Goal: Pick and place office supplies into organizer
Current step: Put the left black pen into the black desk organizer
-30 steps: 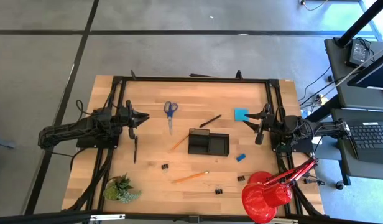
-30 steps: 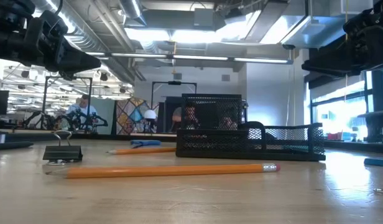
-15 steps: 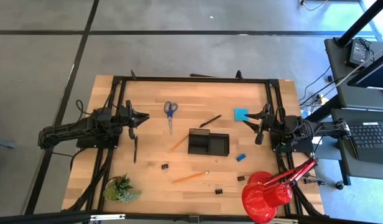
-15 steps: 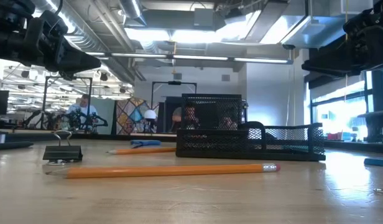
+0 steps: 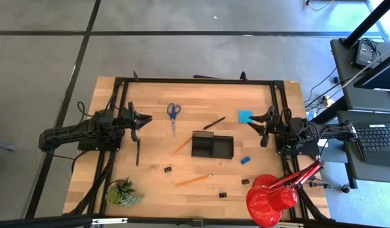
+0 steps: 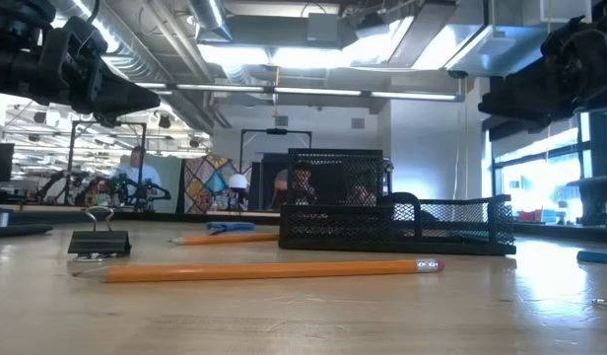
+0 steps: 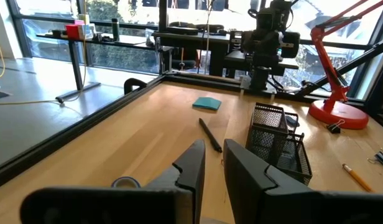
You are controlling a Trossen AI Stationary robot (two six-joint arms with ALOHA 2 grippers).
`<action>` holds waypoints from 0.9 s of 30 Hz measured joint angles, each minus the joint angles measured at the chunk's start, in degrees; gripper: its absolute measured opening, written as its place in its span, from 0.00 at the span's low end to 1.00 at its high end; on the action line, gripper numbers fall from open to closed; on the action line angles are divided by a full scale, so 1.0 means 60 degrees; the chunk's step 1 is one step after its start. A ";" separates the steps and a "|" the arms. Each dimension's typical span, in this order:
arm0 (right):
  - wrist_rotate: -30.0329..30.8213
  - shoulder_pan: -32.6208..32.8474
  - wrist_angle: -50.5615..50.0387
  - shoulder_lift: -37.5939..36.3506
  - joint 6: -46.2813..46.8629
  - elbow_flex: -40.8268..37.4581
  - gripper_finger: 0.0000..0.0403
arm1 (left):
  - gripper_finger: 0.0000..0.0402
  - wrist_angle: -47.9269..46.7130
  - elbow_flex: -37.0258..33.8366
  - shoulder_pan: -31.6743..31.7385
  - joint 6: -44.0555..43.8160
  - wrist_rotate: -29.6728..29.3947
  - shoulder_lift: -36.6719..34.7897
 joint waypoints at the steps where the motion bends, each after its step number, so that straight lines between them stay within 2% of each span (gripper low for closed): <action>1: 0.0000 -0.0003 0.0000 -0.0002 -0.0034 0.0000 0.34 | 0.13 0.0000 -0.0003 0.0000 0.0000 0.0000 0.0000; 27: 0.0001 0.0000 0.0000 -0.0002 -0.0174 0.0000 0.34 | 0.14 0.0004 -0.0003 0.0001 0.0000 -0.0080 -0.0004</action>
